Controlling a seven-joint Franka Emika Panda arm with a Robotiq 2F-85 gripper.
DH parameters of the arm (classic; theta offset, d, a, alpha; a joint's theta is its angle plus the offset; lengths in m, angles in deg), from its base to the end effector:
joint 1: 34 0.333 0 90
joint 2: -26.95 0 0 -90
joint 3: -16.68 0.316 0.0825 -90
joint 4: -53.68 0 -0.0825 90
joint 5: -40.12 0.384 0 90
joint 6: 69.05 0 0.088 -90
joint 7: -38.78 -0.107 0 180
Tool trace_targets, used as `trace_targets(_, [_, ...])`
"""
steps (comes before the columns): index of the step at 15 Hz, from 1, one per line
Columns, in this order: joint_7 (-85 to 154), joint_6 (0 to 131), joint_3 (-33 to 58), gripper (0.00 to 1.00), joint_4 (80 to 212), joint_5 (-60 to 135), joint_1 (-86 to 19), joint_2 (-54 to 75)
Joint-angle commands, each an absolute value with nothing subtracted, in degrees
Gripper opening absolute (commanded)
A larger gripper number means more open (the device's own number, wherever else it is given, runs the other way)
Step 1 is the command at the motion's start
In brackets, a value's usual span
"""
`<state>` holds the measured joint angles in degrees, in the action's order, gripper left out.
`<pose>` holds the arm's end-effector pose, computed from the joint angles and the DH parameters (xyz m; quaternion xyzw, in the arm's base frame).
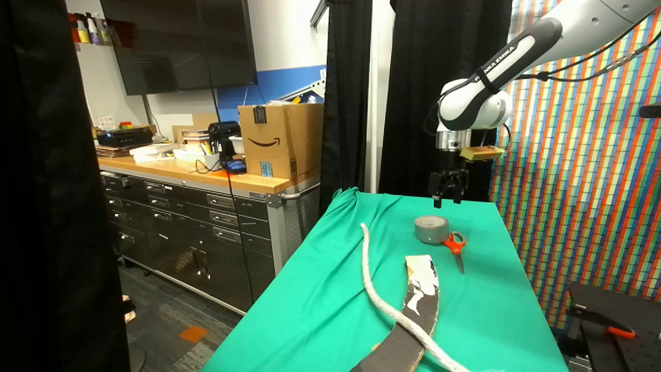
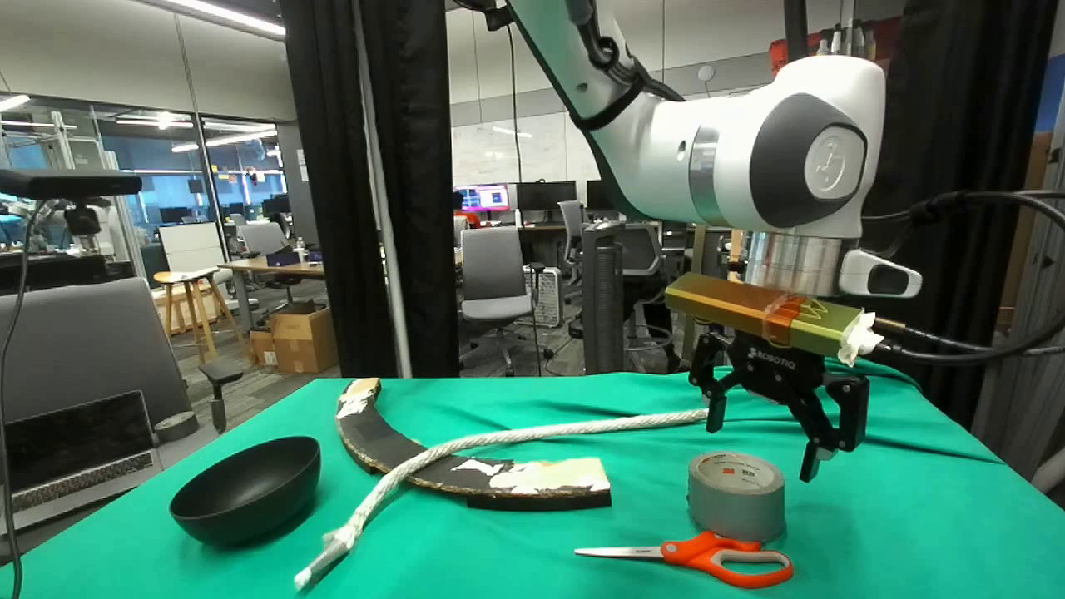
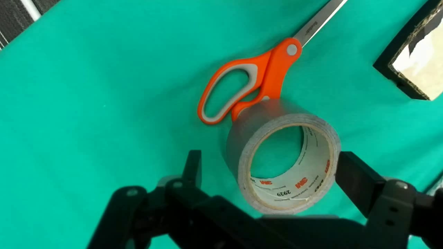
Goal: Put the gray tape in the black bowl
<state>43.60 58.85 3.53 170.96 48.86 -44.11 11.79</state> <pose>0.5368 -0.2224 0.3084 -0.9776 0.2055 0.0269 0.0362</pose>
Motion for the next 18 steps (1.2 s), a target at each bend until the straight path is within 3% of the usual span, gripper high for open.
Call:
trace_targets(1, [41.54,58.98,4.76,1.00,169.22,47.71,-44.94,10.05])
trace_targets(17, [40.72,65.10,4.70,1.00,166.18,47.40,-46.79,1.87])
trace_targets(18, [41.03,65.26,4.79,0.75,165.95,47.39,-46.88,1.65])
